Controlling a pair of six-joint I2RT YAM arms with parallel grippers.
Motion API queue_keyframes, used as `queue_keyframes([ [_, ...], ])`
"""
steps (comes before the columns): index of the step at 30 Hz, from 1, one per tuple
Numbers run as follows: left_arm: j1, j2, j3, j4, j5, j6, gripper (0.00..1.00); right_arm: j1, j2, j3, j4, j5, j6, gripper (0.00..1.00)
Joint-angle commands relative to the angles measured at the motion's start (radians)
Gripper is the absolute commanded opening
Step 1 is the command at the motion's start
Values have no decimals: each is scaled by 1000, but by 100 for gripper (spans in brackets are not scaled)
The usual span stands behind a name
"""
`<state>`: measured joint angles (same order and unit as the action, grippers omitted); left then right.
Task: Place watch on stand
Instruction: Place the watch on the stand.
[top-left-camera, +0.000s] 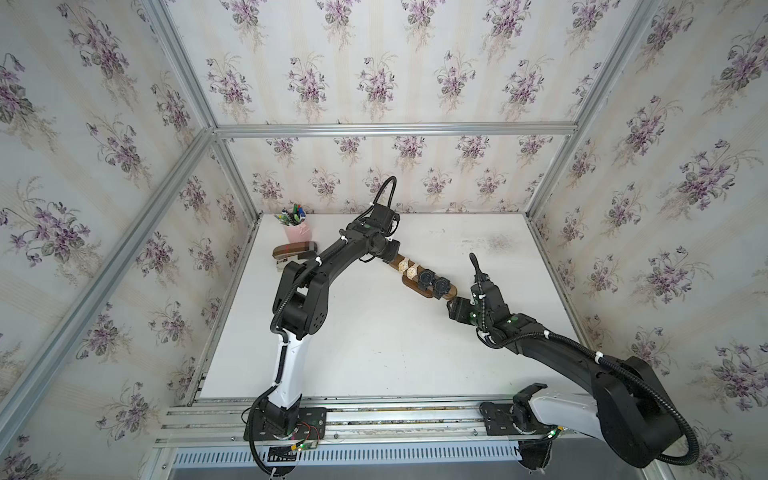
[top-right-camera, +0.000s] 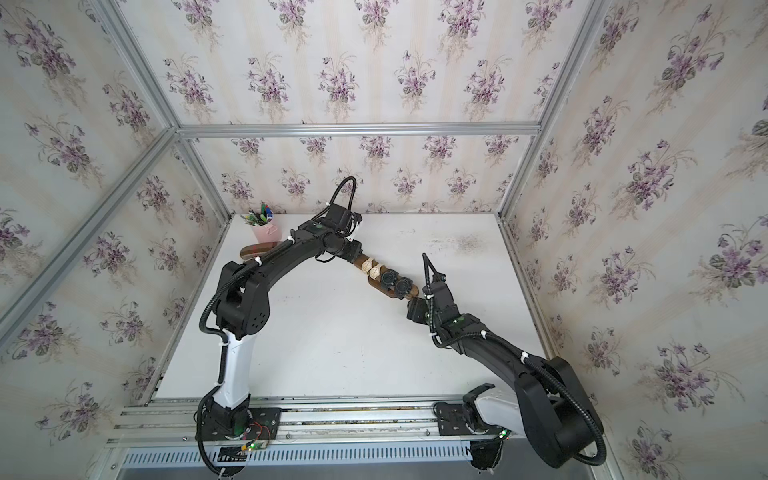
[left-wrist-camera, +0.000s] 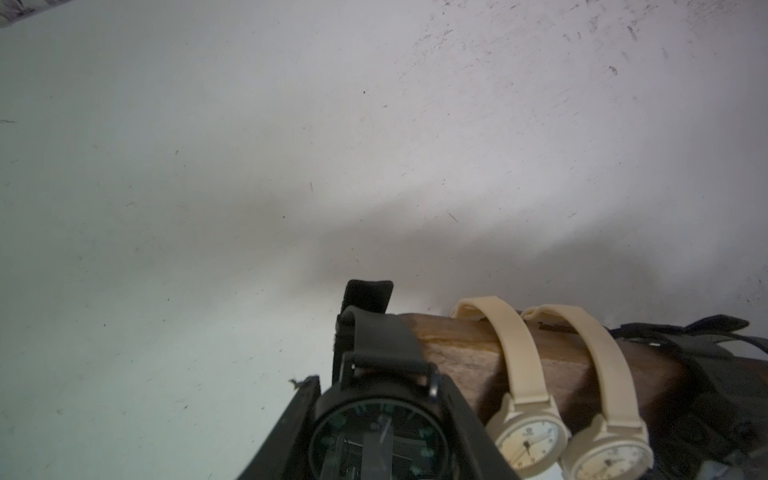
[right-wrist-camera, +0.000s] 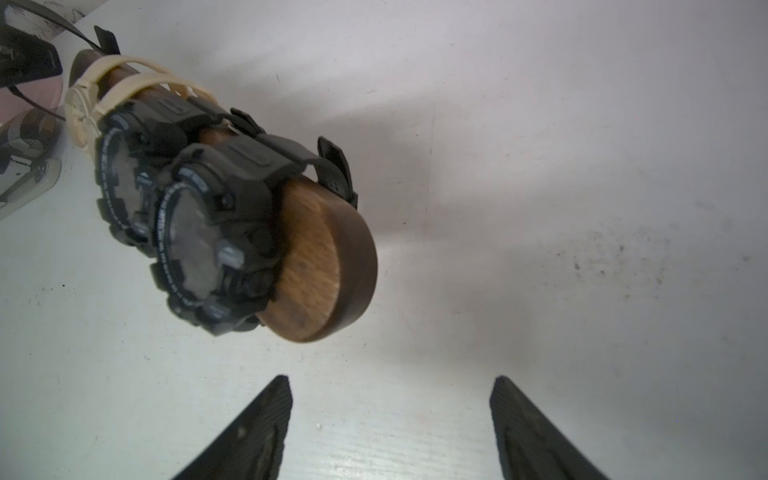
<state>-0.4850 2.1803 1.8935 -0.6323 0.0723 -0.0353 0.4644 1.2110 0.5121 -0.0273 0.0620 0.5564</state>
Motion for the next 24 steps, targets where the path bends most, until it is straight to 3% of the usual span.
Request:
queue_keyframes([
  [1, -7, -3, 9, -33, 7, 13, 23, -1, 7, 14, 18, 19, 12, 77],
  [24, -27, 57, 92, -115, 69, 21, 36, -22, 51, 45, 12, 35, -6, 77],
])
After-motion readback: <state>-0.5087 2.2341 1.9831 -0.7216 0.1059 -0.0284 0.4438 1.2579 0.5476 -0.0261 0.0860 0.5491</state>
